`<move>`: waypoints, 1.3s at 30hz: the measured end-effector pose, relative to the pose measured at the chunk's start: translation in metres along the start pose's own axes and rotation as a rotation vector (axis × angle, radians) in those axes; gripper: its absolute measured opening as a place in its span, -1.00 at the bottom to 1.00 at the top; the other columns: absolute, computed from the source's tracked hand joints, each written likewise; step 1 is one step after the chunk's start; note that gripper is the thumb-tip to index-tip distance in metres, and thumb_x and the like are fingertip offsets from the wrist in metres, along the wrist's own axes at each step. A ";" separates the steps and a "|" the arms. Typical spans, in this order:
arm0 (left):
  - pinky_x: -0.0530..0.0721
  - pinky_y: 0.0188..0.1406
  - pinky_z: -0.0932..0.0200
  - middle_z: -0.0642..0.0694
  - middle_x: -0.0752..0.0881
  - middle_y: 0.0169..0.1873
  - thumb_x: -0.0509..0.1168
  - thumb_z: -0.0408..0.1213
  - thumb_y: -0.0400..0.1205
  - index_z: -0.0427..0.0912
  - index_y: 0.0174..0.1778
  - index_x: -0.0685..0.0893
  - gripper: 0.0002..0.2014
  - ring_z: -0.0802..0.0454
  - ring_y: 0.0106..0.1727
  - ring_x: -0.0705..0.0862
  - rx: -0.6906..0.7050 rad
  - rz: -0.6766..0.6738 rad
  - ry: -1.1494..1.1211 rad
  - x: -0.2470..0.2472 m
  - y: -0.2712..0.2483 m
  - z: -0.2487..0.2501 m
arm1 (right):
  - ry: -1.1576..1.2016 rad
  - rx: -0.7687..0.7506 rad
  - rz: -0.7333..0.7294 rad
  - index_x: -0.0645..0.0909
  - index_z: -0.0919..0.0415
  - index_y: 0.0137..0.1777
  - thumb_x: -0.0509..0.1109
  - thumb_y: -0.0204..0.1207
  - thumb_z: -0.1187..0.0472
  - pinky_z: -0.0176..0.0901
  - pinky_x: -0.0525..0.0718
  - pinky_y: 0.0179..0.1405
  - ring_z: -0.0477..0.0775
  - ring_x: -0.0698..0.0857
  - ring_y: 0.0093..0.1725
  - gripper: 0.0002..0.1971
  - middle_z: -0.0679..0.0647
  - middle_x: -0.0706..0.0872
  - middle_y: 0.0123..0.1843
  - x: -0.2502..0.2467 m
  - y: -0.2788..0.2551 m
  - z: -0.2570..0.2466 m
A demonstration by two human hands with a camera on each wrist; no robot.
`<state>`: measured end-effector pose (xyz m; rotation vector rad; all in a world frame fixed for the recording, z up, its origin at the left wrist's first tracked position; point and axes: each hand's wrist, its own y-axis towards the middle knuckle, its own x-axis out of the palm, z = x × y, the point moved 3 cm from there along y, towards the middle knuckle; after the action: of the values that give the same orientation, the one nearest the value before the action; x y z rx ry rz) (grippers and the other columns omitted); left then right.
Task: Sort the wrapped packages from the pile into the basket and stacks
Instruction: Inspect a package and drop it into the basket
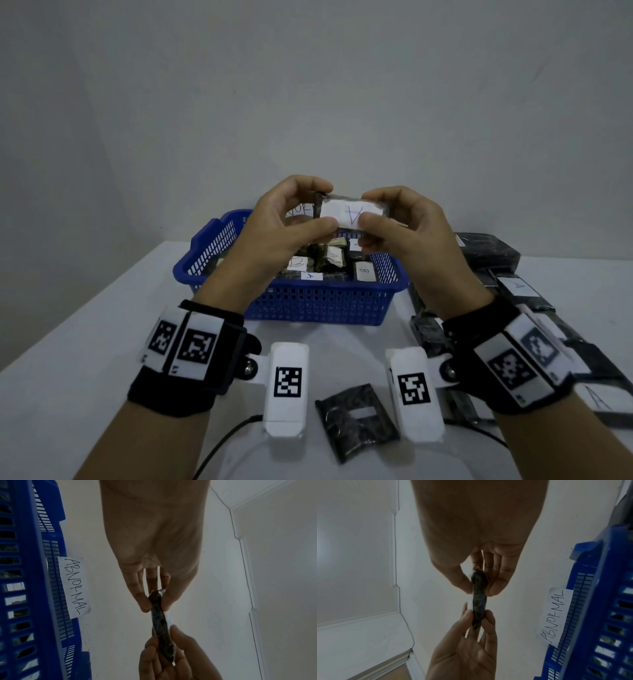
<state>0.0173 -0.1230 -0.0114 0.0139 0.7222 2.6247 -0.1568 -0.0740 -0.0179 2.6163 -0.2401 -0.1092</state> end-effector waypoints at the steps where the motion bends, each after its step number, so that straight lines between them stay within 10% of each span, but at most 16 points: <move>1: 0.81 0.08 -0.12 -0.08 0.73 0.14 0.47 -0.52 0.55 -0.06 0.15 0.66 -0.65 -0.23 0.03 0.82 0.008 0.006 0.010 0.000 0.000 -0.001 | -0.019 -0.007 0.015 0.66 0.28 0.20 0.48 0.59 0.40 -0.24 0.75 -0.22 -0.07 0.79 -0.25 -0.79 0.16 0.82 0.02 0.000 0.000 0.000; 10: 0.80 -0.15 0.11 -0.04 0.77 -0.04 0.27 -0.53 0.69 -0.14 -0.01 0.71 -0.80 -0.05 -0.03 0.81 0.023 -0.017 -0.097 -0.005 0.001 0.004 | -0.076 0.000 0.093 0.55 0.18 0.29 0.56 0.54 0.27 -0.21 0.79 -0.15 0.05 0.86 -0.08 -0.62 0.05 0.73 0.22 -0.004 -0.001 0.000; 15: 0.80 -0.02 0.07 -0.15 0.76 0.03 0.28 -0.53 0.68 -0.19 0.05 0.73 -0.81 -0.11 0.04 0.83 0.056 -0.076 -0.064 0.001 -0.002 0.005 | -0.140 0.024 -0.103 0.33 -0.09 0.60 0.66 0.32 0.04 -0.17 0.81 0.08 -0.11 0.80 0.13 -0.14 -0.16 0.59 0.39 0.000 -0.003 -0.004; 27: 0.76 0.03 0.15 -0.10 0.83 -0.04 0.14 -0.50 0.76 -0.21 0.02 0.77 -0.71 -0.07 0.08 0.81 -0.015 -0.120 -0.075 0.012 -0.003 0.002 | -0.414 -0.235 0.002 0.53 0.03 0.54 0.66 0.41 -0.02 -0.26 0.77 0.09 -0.19 0.72 0.13 -0.30 -0.14 0.68 0.33 0.004 -0.005 -0.001; 34: 0.82 0.03 0.04 -0.28 0.83 0.06 0.23 0.09 0.61 -0.18 0.30 0.69 -0.51 -0.24 0.06 0.83 -0.249 -0.244 -0.016 0.010 -0.006 -0.002 | -0.499 -0.361 0.072 0.61 0.07 0.32 0.77 0.14 -0.15 -0.53 0.50 -0.02 -0.32 0.61 -0.01 -0.24 -0.27 0.66 0.11 -0.003 -0.006 -0.007; 39: 0.82 -0.03 0.09 -0.17 0.84 0.07 0.40 -0.05 0.53 -0.20 0.34 0.62 -0.51 -0.16 0.05 0.84 -0.269 -0.236 -0.057 0.017 -0.007 0.000 | -0.584 -0.359 -0.036 0.47 -0.02 0.52 0.67 0.27 -0.17 -0.59 0.40 0.08 -0.29 0.49 0.19 -0.18 -0.30 0.56 0.31 0.004 -0.005 -0.003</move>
<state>0.0049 -0.1109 -0.0169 -0.0703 0.3243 2.4611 -0.1518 -0.0688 -0.0185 2.1732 -0.3360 -0.8500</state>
